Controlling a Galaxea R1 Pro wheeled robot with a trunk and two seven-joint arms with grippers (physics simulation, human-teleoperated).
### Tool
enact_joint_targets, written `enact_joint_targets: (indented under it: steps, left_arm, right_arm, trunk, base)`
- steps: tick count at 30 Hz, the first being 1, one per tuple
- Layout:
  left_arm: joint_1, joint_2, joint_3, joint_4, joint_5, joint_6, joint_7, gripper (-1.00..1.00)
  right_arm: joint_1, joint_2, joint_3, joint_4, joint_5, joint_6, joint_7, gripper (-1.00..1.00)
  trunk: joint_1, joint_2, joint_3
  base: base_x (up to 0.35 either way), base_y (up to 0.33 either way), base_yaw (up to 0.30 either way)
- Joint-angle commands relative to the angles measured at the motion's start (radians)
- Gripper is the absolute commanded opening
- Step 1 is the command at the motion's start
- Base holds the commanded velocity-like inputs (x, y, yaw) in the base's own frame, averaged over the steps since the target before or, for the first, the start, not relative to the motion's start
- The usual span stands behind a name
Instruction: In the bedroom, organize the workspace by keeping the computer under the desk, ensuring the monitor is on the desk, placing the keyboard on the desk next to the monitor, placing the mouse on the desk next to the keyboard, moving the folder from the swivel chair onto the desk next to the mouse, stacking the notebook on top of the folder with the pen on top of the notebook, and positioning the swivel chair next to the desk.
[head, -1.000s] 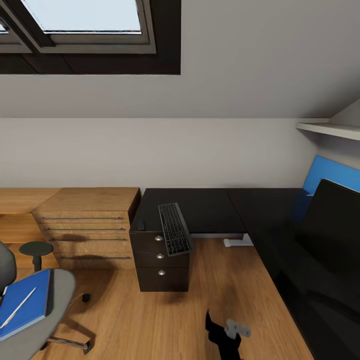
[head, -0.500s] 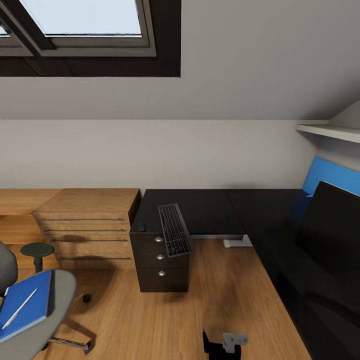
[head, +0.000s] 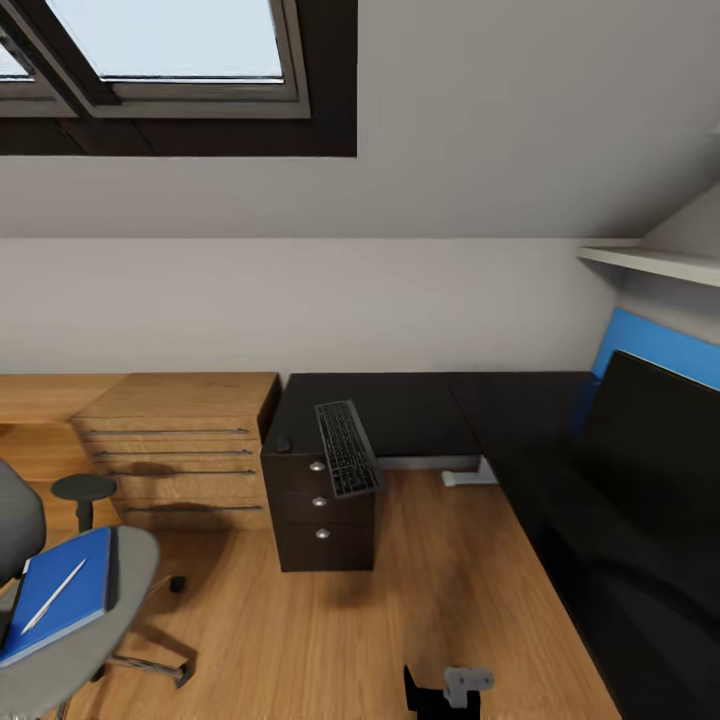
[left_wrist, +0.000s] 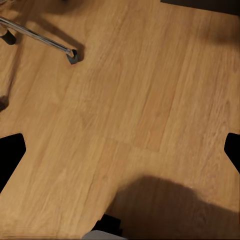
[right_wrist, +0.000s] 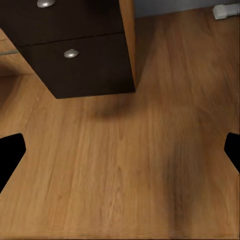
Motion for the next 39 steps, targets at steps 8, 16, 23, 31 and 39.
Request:
enact_joint_targets:
  steps: [8,16,23,31,39]
  left_arm:
    - [-0.001,0.002,-0.006,0.0,0.011,-0.003,0.007,1.0]
    - [-0.001,0.002,-0.005,0.0,0.011,-0.003,0.007,1.0]
    - [-0.001,0.002,-0.005,0.0,0.011,-0.003,0.007,1.0]
    - [-0.001,0.001,-0.005,0.0,0.011,-0.003,0.008,1.0]
    - [-0.001,0.002,-0.005,0.0,0.011,-0.003,0.008,1.0]
  right_arm:
    - [-0.001,0.004,0.003,0.002,-0.012,-0.002,0.009,1.0]
    - [-0.001,0.007,0.004,0.003,-0.012,-0.001,0.009,1.0]
    - [-0.001,0.008,0.004,0.003,-0.011,-0.001,0.009,1.0]
    - [-0.001,0.007,0.003,0.003,-0.01,-0.001,0.009,1.0]
    - [-0.001,0.005,0.002,0.003,-0.009,-0.001,0.009,1.0]
  trunk:
    - [-0.001,-0.001,-0.002]
    - [-0.001,-0.001,-0.006]
    - [-0.001,-0.001,-0.007]
    - [-0.001,-0.001,-0.007]
    - [-0.001,-0.001,-0.007]
  base:
    - [-0.336,0.08,-0.236]
    - [-0.337,0.034,-0.169]
    - [-0.337,-0.064,-0.024]
    - [-0.324,-0.151,-0.001]
    - [-0.265,-0.237,0.0]
